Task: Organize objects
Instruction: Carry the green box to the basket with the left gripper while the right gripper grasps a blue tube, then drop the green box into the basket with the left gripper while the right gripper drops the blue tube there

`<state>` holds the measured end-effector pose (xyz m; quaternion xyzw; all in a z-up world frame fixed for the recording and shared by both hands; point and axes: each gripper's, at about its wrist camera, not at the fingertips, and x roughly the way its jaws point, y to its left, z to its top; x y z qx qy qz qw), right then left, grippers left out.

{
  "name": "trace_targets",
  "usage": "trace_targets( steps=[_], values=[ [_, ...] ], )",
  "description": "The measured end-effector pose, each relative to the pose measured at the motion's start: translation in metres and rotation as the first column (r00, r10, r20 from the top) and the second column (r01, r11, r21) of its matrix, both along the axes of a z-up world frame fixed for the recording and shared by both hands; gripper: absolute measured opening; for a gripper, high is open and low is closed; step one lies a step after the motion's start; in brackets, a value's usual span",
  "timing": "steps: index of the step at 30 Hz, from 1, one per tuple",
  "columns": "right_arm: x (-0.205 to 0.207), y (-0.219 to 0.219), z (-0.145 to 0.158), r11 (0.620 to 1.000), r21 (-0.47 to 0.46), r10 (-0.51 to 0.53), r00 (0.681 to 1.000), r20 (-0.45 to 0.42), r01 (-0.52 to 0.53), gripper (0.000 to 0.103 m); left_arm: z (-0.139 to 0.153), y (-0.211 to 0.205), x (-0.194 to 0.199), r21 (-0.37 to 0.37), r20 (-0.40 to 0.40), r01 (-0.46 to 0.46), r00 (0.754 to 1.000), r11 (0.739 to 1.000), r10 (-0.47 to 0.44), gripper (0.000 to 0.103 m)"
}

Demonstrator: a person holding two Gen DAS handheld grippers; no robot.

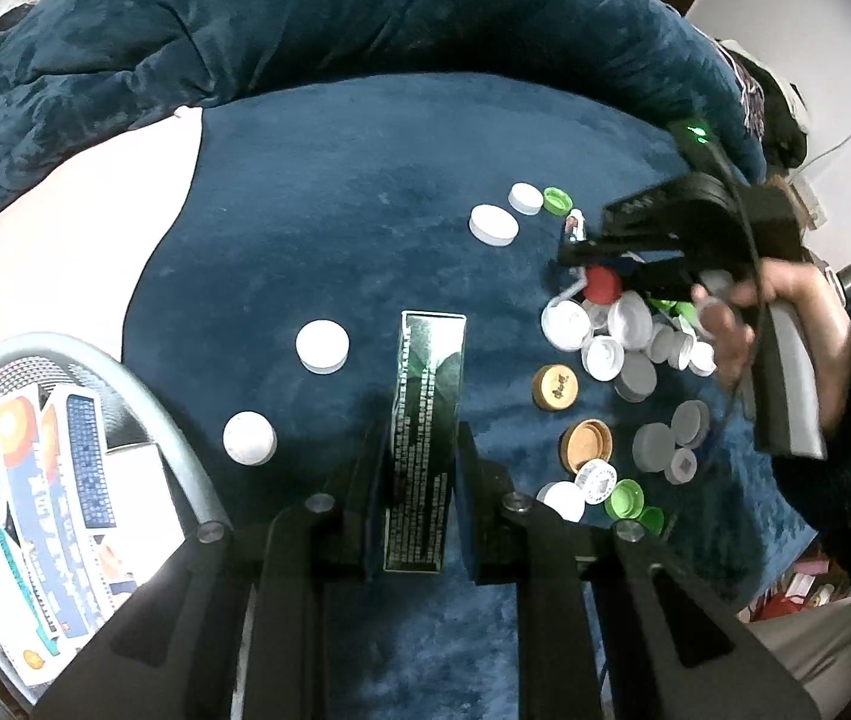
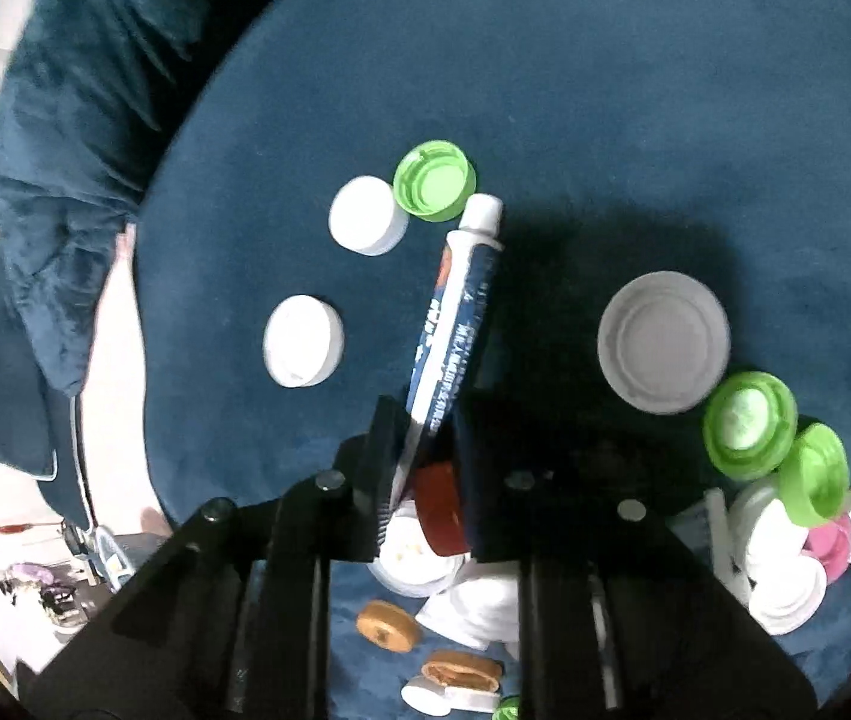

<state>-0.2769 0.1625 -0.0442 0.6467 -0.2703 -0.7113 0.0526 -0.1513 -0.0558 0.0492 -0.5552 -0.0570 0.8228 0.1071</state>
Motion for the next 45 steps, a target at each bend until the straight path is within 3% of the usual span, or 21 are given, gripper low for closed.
trace_targets(
  steps=[7, 14, 24, 27, 31, 33, 39, 45],
  values=[
    [0.038, -0.008, 0.042, 0.996, -0.033, 0.081, 0.992, -0.097, -0.085, 0.017, 0.022, -0.023, 0.011, 0.040, -0.033, -0.066, 0.997, 0.997, 0.067, 0.020],
    [0.075, -0.058, 0.084, 0.969, -0.057, 0.227, 0.960, -0.164, -0.239, 0.014, 0.043, -0.074, 0.034, 0.078, -0.051, -0.198, 0.978, 0.977, 0.202, 0.020],
    [0.114, -0.161, 0.123, 0.885, -0.144, 0.405, 0.885, -0.228, -0.442, 0.014, 0.055, -0.174, 0.075, 0.129, -0.052, -0.441, 0.891, 0.888, 0.450, 0.020],
    [0.115, -0.182, 0.125, 0.868, -0.094, 0.457, 0.858, -0.234, -0.487, 0.014, 0.050, -0.190, 0.083, 0.129, -0.037, -0.481, 0.872, 0.867, 0.489, 0.020],
    [0.107, -0.174, 0.078, 0.920, -0.051, 0.384, 0.920, -0.077, -0.389, 0.015, 0.042, -0.193, 0.084, 0.122, -0.021, -0.482, 0.873, 0.868, 0.487, 0.020],
    [0.104, -0.162, 0.052, 0.948, -0.032, 0.315, 0.948, -0.039, -0.316, 0.015, 0.041, -0.190, 0.080, 0.122, -0.023, -0.470, 0.879, 0.874, 0.476, 0.020],
    [0.097, -0.143, 0.005, 0.984, 0.002, 0.176, 0.984, 0.039, -0.176, 0.015, 0.039, -0.183, 0.072, 0.118, -0.022, -0.441, 0.895, 0.890, 0.446, 0.020],
    [0.098, -0.134, 0.007, 0.997, 0.017, 0.070, 0.997, -0.027, -0.070, 0.017, 0.038, -0.180, 0.068, 0.117, -0.025, -0.426, 0.902, 0.897, 0.431, 0.020]
  ],
)
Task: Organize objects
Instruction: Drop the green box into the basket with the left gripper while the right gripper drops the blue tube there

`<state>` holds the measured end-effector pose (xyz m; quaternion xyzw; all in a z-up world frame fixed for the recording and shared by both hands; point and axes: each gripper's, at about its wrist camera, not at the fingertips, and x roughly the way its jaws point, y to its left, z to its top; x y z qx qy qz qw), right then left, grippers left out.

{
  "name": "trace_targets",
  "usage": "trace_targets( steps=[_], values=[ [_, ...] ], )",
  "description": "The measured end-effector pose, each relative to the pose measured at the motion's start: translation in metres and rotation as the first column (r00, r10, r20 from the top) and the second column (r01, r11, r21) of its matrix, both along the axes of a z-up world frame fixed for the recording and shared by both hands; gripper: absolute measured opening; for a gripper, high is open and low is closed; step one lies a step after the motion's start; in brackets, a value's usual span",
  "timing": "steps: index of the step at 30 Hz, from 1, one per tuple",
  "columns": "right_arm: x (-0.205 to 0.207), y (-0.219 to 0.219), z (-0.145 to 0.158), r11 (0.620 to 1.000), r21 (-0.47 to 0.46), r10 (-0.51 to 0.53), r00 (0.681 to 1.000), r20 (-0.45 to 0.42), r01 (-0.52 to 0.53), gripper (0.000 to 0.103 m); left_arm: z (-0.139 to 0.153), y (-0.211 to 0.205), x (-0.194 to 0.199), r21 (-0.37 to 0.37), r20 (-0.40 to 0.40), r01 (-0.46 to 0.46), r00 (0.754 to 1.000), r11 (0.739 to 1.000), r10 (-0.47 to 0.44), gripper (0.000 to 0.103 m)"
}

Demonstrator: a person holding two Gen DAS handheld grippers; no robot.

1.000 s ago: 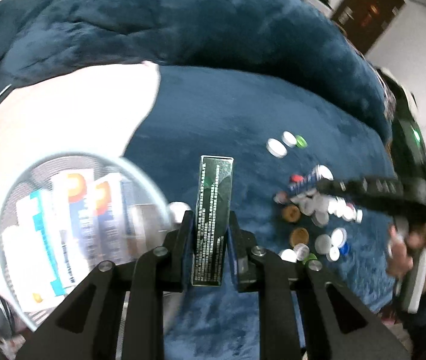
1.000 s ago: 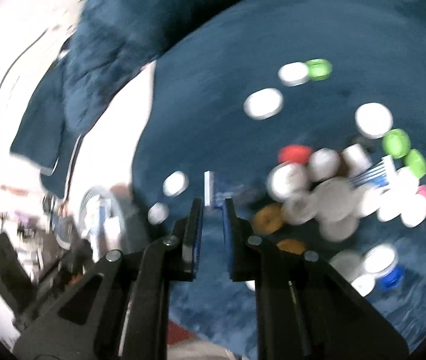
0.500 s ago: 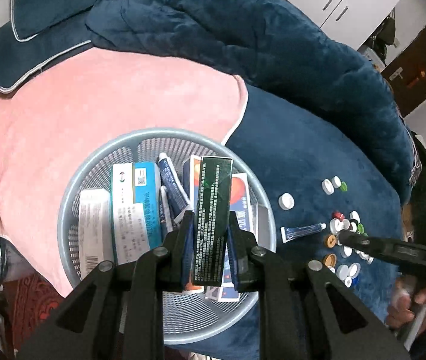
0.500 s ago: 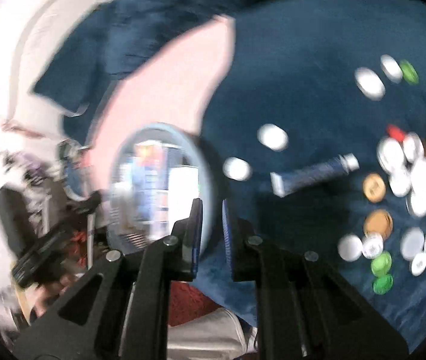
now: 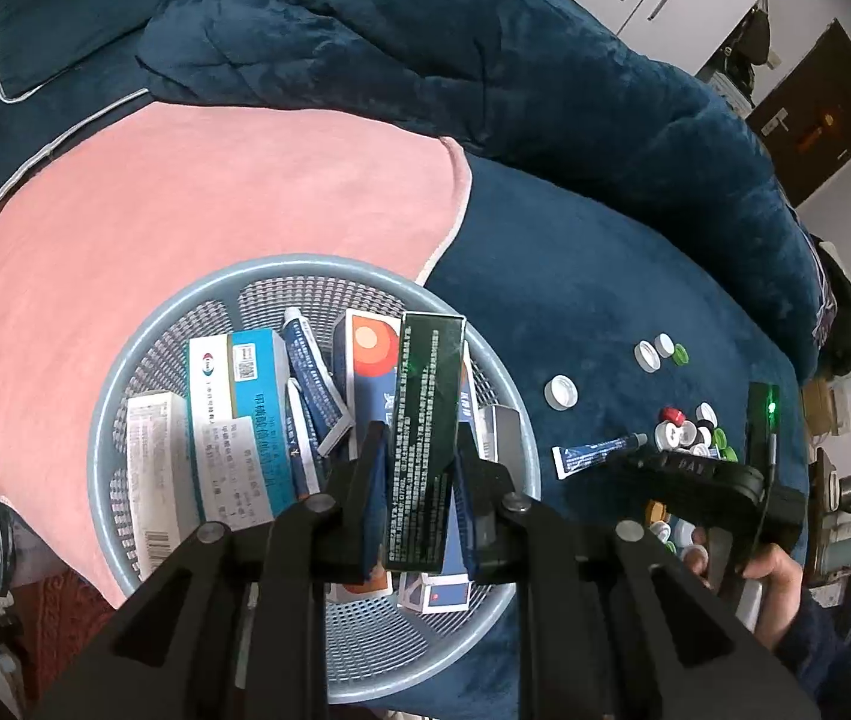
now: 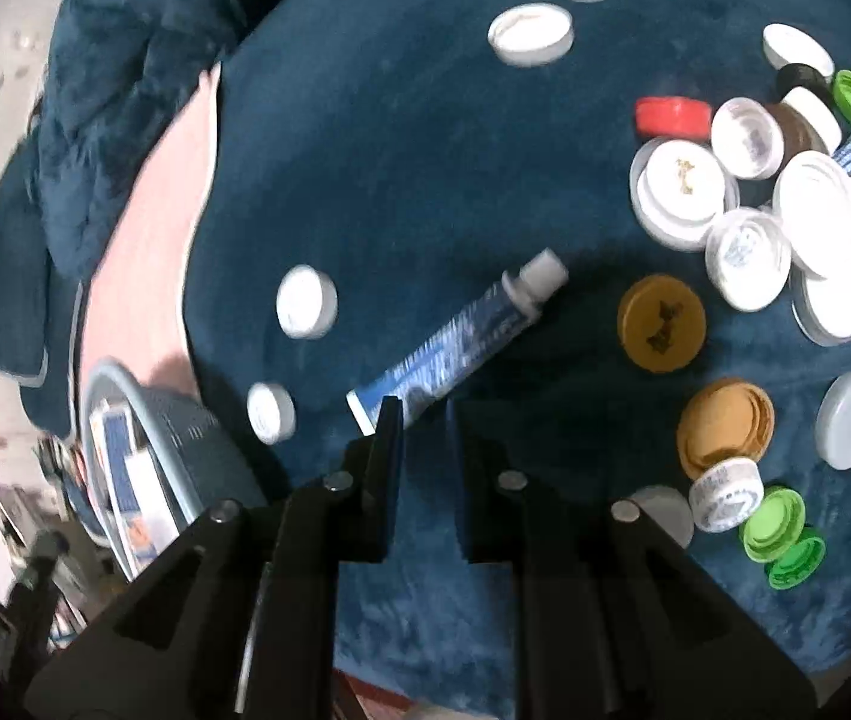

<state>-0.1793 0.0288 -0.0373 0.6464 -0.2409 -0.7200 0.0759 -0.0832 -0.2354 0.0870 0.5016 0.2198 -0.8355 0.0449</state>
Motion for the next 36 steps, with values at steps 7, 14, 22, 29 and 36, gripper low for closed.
trace_targets(
  steps=[7, 14, 22, 29, 36],
  values=[
    [-0.007, 0.001, -0.012, 0.993, -0.011, -0.122, 0.992, -0.035, 0.121, 0.103, -0.003, 0.003, -0.002, -0.007, 0.008, 0.013, 1.000, 1.000, -0.013, 0.020],
    [-0.007, 0.002, -0.022, 0.978, 0.083, -0.192, 0.981, -0.006, 0.192, 0.049, -0.006, 0.003, -0.004, -0.012, 0.020, 0.022, 1.000, 1.000, -0.021, 0.020],
    [0.004, 0.031, -0.012, 0.990, -0.037, -0.136, 0.990, -0.035, 0.135, 0.019, -0.004, -0.002, -0.002, -0.005, 0.011, 0.019, 1.000, 1.000, -0.019, 0.020],
    [0.021, 0.022, 0.037, 0.997, -0.073, -0.021, 0.993, -0.118, 0.012, 0.019, -0.002, -0.024, 0.008, 0.005, 0.008, -0.052, 0.999, 0.999, 0.052, 0.020],
    [0.029, -0.080, 0.103, 0.947, -0.132, 0.261, 0.940, -0.218, -0.293, 0.019, -0.009, -0.050, 0.020, 0.018, 0.039, -0.156, 0.987, 0.988, 0.155, 0.020]
  ],
)
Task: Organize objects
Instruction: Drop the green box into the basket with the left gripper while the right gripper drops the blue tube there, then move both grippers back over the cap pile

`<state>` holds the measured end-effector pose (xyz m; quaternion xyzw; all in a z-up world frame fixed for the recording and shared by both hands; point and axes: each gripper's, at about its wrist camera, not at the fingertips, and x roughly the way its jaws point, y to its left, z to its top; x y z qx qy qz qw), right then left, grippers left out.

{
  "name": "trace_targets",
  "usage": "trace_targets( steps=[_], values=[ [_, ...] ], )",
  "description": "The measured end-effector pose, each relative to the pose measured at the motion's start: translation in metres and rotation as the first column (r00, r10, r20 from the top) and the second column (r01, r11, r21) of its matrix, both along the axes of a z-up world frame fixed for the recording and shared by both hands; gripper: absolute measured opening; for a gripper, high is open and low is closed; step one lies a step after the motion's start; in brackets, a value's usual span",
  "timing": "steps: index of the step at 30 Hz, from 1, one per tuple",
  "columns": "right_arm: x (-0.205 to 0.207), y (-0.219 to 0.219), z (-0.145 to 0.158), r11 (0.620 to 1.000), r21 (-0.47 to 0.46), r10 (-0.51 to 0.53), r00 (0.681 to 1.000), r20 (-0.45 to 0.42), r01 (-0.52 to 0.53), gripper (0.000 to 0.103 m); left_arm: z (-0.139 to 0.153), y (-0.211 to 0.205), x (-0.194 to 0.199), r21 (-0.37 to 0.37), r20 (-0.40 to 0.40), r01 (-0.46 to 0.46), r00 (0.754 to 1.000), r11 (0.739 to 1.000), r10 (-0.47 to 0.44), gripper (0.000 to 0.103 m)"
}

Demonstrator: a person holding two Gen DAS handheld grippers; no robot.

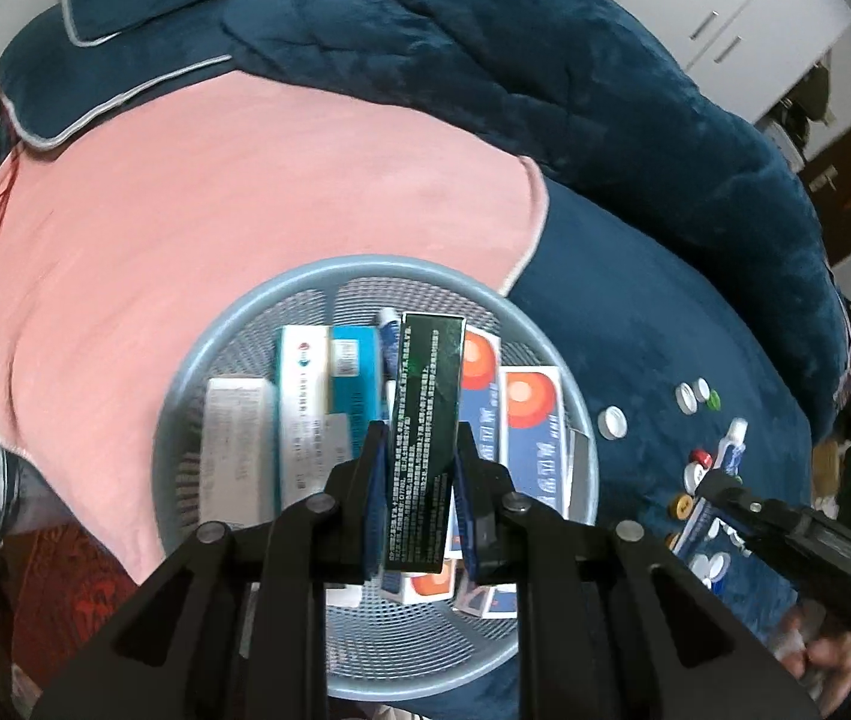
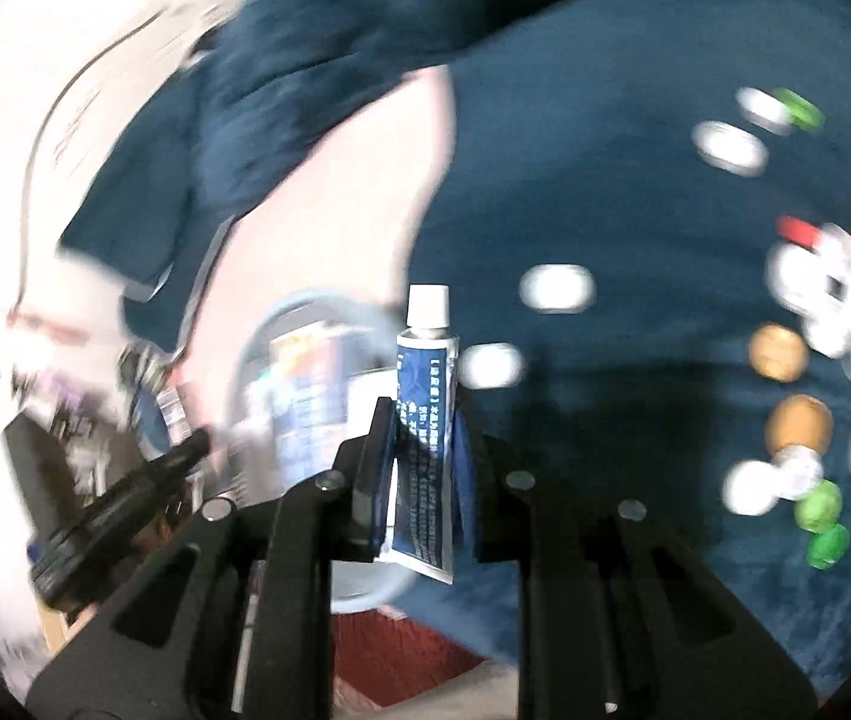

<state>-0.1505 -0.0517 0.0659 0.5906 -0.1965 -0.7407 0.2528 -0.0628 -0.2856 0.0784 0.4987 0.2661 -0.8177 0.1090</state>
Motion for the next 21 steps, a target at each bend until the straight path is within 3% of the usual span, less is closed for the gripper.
trace_targets(
  steps=[4, 8, 10, 12, 13, 15, 17, 21],
  values=[
    [0.006, -0.058, 0.016, 0.990, -0.001, 0.138, 0.990, -0.021, -0.138, 0.019, -0.006, -0.005, 0.003, -0.009, 0.027, -0.021, 0.999, 1.000, 0.021, 0.020],
    [0.002, -0.103, 0.003, 0.968, 0.023, 0.251, 0.968, 0.018, -0.251, 0.020, -0.017, -0.007, 0.001, -0.016, 0.065, -0.021, 0.998, 1.000, 0.022, 0.020],
    [0.000, -0.110, -0.010, 0.961, 0.061, 0.265, 0.962, 0.062, -0.268, 0.021, -0.020, -0.007, 0.000, -0.032, 0.088, -0.026, 0.996, 0.999, 0.029, 0.033],
    [-0.001, -0.106, -0.015, 0.965, 0.073, 0.246, 0.968, 0.057, -0.250, 0.022, -0.018, -0.008, 0.002, -0.079, 0.097, -0.039, 0.994, 0.996, 0.047, 0.087],
    [-0.001, -0.102, -0.014, 0.966, 0.083, 0.244, 0.969, 0.035, -0.246, 0.025, -0.015, -0.008, 0.004, -0.108, 0.089, -0.046, 0.994, 0.993, 0.055, 0.092],
    [0.003, -0.096, -0.009, 0.965, 0.103, 0.243, 0.970, -0.005, -0.241, 0.069, -0.011, -0.007, 0.003, -0.150, 0.082, -0.050, 0.995, 0.987, 0.063, 0.096],
    [0.008, -0.083, 0.000, 0.974, 0.083, 0.214, 0.975, -0.063, -0.209, 0.086, -0.011, -0.006, 0.002, -0.179, 0.096, -0.047, 0.993, 0.983, 0.065, 0.097],
    [0.007, -0.068, 0.013, 0.976, 0.122, 0.195, 0.973, -0.128, -0.179, 0.089, -0.013, -0.001, -0.002, -0.218, 0.122, -0.015, 0.992, 0.976, 0.043, 0.099]
  ],
)
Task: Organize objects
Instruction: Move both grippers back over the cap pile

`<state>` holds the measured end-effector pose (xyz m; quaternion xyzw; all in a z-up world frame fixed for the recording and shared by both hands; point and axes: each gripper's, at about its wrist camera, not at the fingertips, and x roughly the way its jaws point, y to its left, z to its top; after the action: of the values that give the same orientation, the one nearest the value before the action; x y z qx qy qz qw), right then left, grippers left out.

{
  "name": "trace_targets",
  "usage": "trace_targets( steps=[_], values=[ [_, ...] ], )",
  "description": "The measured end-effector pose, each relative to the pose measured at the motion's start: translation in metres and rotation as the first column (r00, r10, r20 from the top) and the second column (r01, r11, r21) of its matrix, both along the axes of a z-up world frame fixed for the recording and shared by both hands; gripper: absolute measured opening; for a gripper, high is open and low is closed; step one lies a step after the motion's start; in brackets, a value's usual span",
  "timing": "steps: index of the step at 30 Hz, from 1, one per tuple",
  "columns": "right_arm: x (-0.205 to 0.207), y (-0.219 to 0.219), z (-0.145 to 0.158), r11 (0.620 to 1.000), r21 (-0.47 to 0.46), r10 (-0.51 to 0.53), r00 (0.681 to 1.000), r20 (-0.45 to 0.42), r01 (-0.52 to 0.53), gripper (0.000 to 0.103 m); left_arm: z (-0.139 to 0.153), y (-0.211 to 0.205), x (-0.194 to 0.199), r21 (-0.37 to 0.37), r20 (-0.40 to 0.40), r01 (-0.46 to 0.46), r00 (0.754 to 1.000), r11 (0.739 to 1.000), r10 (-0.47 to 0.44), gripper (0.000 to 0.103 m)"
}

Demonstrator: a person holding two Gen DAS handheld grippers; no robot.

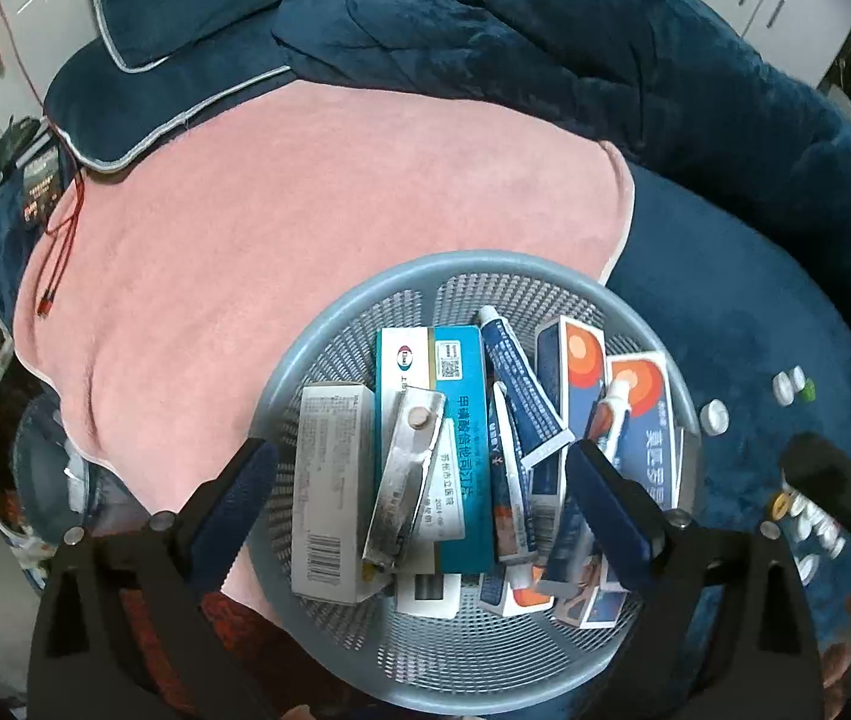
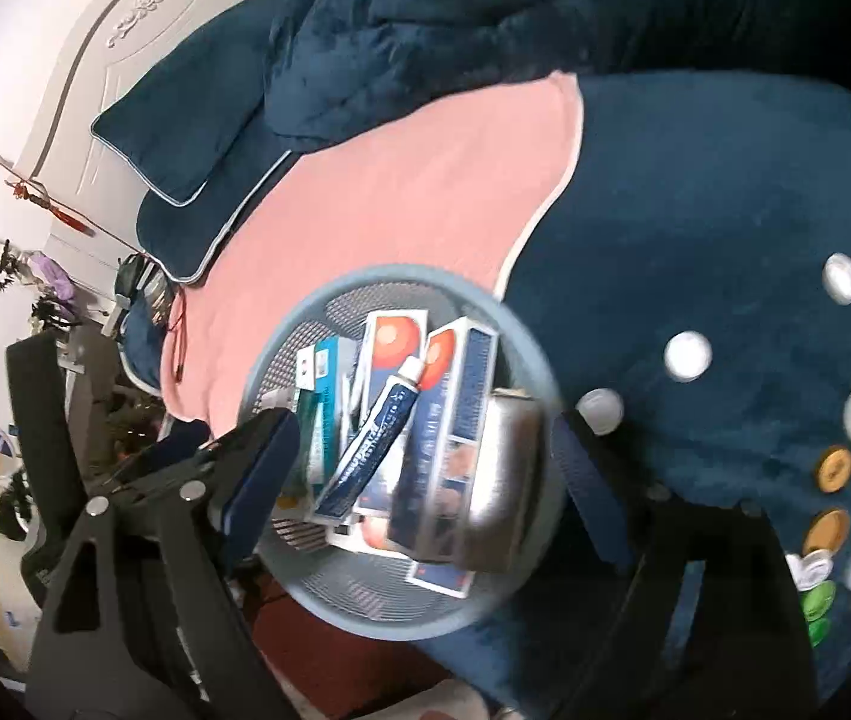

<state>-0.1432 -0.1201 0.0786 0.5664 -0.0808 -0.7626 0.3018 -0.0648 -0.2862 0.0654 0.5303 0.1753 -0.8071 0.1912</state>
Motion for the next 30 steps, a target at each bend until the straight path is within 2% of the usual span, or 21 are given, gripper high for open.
trace_targets(
  steps=[3, 9, 21, 26, 30],
  values=[
    [0.002, 0.006, 0.001, 0.999, 0.039, -0.001, 1.000, -0.016, 0.002, 0.095, 0.003, 0.005, -0.001, -0.018, -0.001, 0.017, 1.000, 1.000, -0.017, 0.099],
    [0.007, 0.028, -0.005, 0.996, 0.090, -0.011, 1.000, -0.005, 0.011, 0.096, 0.005, 0.022, -0.006, -0.024, 0.002, 0.056, 0.998, 0.998, -0.056, 0.099],
    [0.011, 0.100, -0.014, 0.985, 0.134, -0.110, 0.993, 0.036, 0.104, 0.096, 0.015, 0.061, -0.022, -0.035, -0.006, 0.123, 0.992, 0.992, -0.124, 0.099],
    [0.011, 0.140, -0.013, 0.979, 0.160, -0.136, 0.990, 0.035, 0.129, 0.096, 0.018, 0.084, -0.030, -0.035, -0.009, 0.164, 0.986, 0.986, -0.165, 0.099],
    [0.009, 0.192, -0.017, 0.960, 0.197, -0.210, 0.976, 0.049, 0.197, 0.096, 0.022, 0.118, -0.040, -0.050, -0.015, 0.240, 0.970, 0.970, -0.241, 0.099]
  ],
)
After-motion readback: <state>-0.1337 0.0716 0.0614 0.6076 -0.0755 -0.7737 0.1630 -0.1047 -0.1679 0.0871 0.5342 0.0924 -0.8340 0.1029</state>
